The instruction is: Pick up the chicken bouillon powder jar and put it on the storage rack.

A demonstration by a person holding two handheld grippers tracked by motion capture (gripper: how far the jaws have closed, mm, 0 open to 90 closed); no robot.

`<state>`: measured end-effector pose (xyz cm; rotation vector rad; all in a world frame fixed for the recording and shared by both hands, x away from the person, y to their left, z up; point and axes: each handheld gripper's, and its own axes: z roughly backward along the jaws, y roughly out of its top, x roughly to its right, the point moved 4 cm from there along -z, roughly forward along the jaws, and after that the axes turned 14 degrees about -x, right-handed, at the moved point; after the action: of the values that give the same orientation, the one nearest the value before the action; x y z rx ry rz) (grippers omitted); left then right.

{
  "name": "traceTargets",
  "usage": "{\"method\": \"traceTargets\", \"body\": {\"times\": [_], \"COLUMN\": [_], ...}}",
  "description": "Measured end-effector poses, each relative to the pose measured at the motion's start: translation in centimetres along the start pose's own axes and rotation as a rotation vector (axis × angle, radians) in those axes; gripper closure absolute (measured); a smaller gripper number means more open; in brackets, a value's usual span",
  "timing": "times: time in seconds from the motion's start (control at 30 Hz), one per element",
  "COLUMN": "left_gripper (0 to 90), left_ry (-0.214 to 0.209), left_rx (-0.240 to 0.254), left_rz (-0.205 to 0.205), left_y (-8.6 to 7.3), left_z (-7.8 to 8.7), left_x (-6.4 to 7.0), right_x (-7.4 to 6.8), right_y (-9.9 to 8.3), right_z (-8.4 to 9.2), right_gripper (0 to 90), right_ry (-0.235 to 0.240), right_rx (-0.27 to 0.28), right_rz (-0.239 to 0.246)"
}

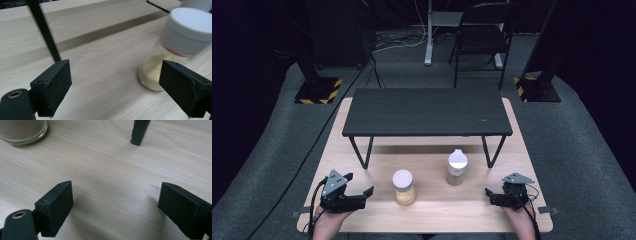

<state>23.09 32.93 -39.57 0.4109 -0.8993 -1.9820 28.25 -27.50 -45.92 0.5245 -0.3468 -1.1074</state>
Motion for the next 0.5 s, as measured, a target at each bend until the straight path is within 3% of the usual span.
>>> {"method": "traceTargets", "body": {"times": [0.37,0.5], "left_gripper": [10.4,10.4], "left_ry": [-0.068,-0.072], "left_rx": [0.004,0.005], "left_rz": [-0.091,-0.100], "left_y": [1.4,1.7], "left_z": [-0.4,-1.0], "left_x": [2.8,3.8], "right_x": [0.0,0.0], "right_y": [0.0,0.0], "right_z": [0.0,0.0], "right_gripper": [11.5,11.5], "right_ry": [0.000,0.000], "right_rx": [0.000,0.000], "right_rz": [0.000,0.000]}}
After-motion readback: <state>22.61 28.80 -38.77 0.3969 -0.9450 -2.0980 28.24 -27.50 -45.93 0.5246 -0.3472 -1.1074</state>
